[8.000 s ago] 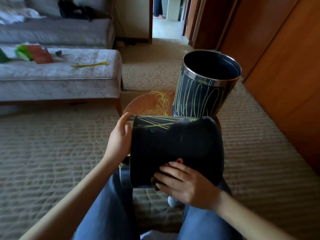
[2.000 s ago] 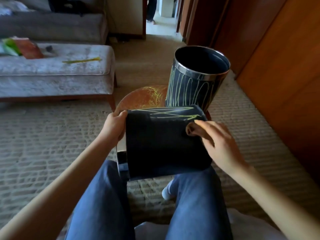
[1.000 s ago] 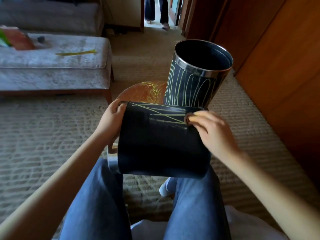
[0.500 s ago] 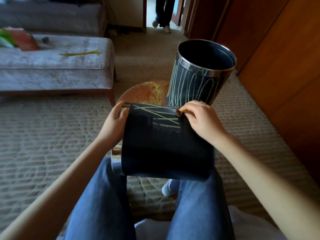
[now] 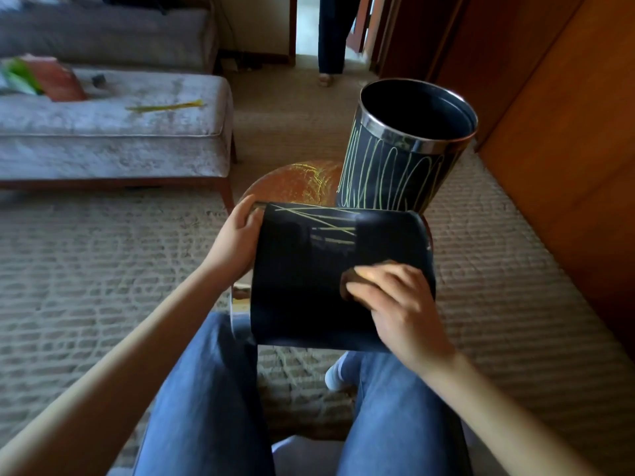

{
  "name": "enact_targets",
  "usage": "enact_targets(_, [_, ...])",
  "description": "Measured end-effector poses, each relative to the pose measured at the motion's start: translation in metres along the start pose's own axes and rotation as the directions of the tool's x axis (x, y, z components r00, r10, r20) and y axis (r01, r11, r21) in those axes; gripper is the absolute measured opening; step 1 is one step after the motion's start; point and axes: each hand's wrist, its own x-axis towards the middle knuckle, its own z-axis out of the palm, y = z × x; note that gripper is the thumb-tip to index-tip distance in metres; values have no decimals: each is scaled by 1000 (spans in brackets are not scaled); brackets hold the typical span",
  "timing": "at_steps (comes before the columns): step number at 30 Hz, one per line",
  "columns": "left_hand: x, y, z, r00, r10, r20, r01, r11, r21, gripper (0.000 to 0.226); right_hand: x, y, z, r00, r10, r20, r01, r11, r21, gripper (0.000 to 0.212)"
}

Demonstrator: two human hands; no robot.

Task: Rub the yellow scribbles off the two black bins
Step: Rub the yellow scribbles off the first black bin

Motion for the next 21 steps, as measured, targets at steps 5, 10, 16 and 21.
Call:
enact_targets(5, [-5, 3, 1, 1000, -10, -13, 10, 1000, 17, 47, 78, 31, 13, 960, 220, 173, -223, 975, 0, 27])
enact_targets(10, [-9, 1, 1, 1000, -19, -24, 18, 999, -29, 46, 79, 26, 21, 970, 219, 108, -216, 976, -39, 26])
enact_targets(16, [-2, 3, 5, 999, -26, -34, 24, 999, -43, 30, -15, -11, 16, 997, -51, -53, 51, 999, 7, 22])
enact_targets(21, [-11, -4, 2, 998, 33, -48, -33, 999, 9, 44, 7, -4, 18, 985, -173, -8, 173, 985, -3, 21])
